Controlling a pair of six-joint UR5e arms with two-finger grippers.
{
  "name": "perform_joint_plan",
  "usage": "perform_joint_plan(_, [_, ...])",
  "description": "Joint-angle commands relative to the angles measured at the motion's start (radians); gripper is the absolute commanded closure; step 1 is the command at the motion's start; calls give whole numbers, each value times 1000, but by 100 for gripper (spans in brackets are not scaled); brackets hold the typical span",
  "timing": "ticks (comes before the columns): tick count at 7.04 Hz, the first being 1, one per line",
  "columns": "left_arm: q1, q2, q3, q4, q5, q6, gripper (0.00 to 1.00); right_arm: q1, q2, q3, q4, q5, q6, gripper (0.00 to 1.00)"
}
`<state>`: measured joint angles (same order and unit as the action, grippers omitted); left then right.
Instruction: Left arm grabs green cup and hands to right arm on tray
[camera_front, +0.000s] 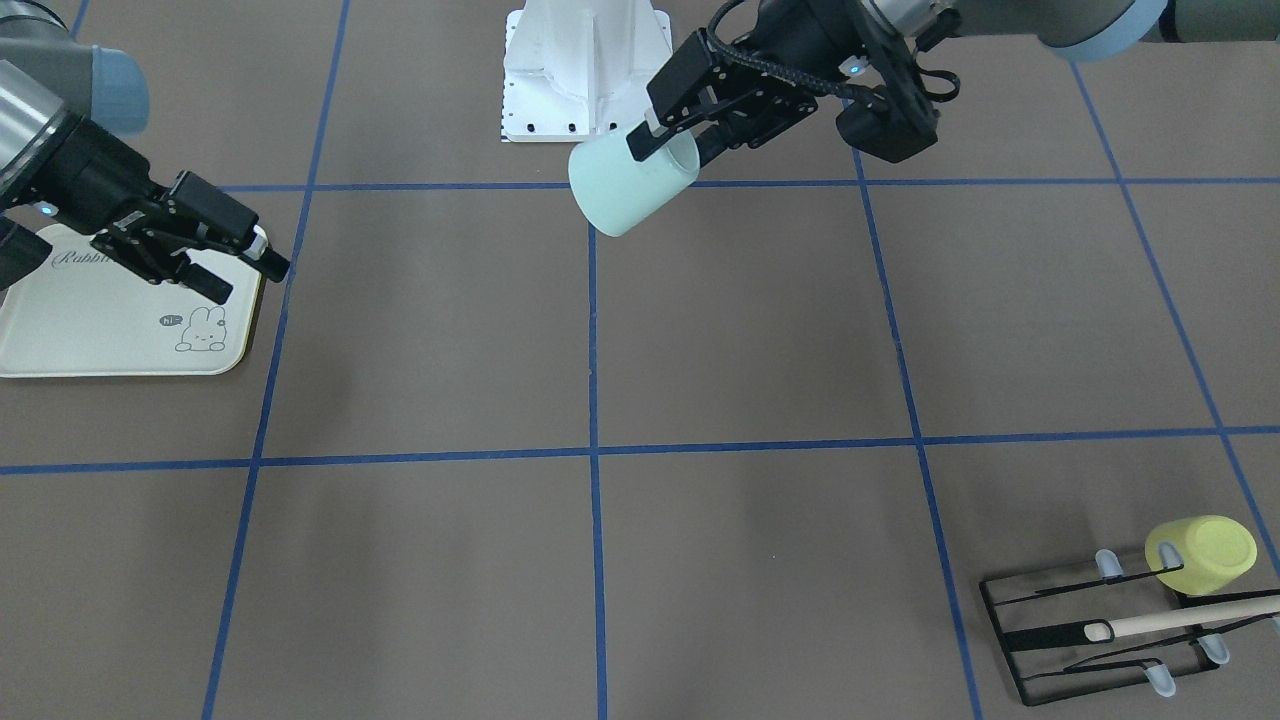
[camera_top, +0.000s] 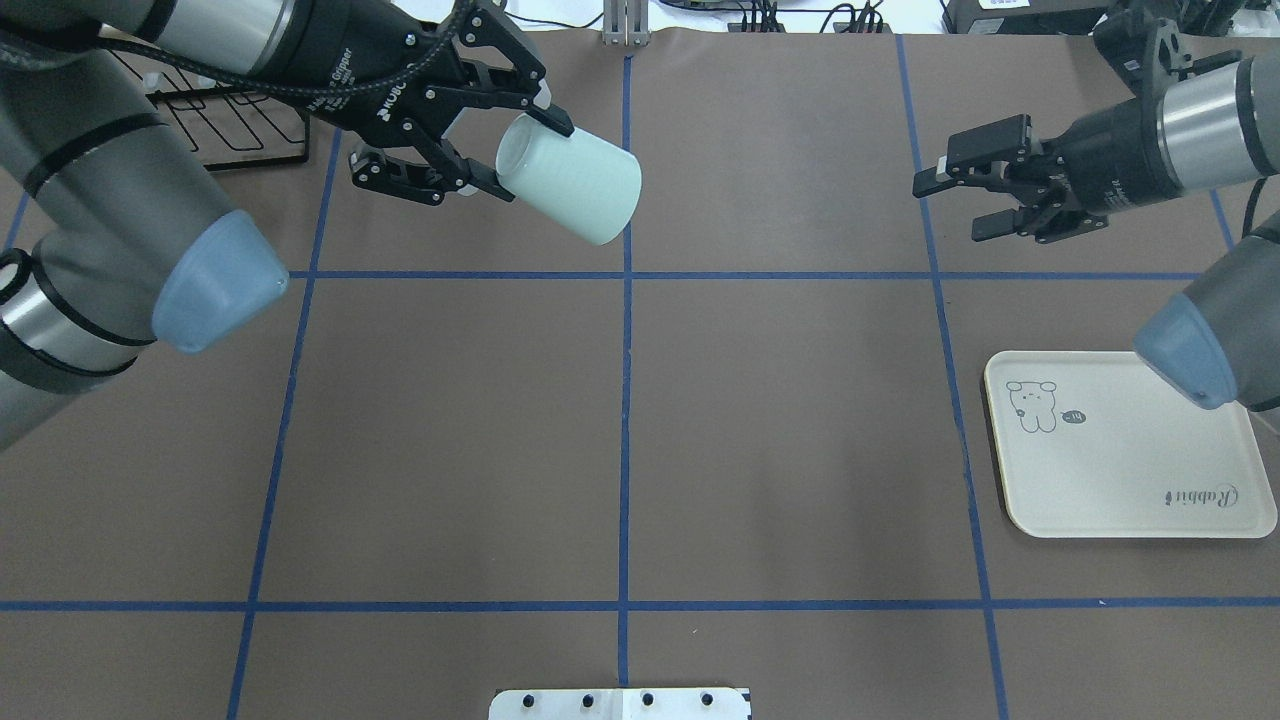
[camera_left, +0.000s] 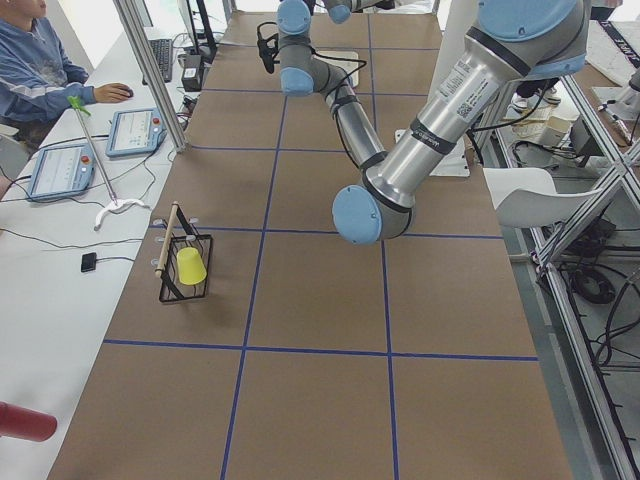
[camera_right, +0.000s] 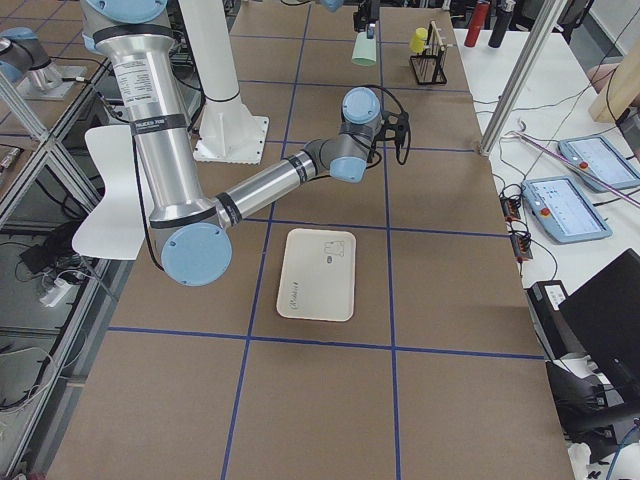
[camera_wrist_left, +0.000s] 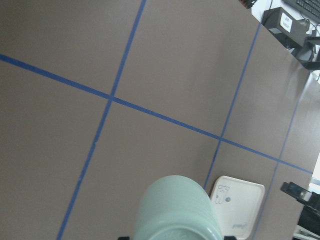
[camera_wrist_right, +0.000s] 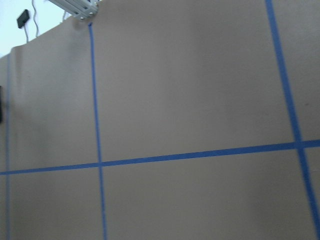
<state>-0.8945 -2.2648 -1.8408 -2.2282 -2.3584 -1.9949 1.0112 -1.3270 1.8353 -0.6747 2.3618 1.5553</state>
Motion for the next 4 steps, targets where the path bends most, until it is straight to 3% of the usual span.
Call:
perform_joint_plan(1, [95,7,12,-349,196,-348,100,-63,47,-4,249,-4,254,1])
perform_joint_plan(3, [161,68,21,-651,357,-548,100,-100,89,-4,412,-9,415,1])
perform_joint_plan(4, [196,124,26,-782,404,-558,100,-115,109,-4,485,-36,508,2])
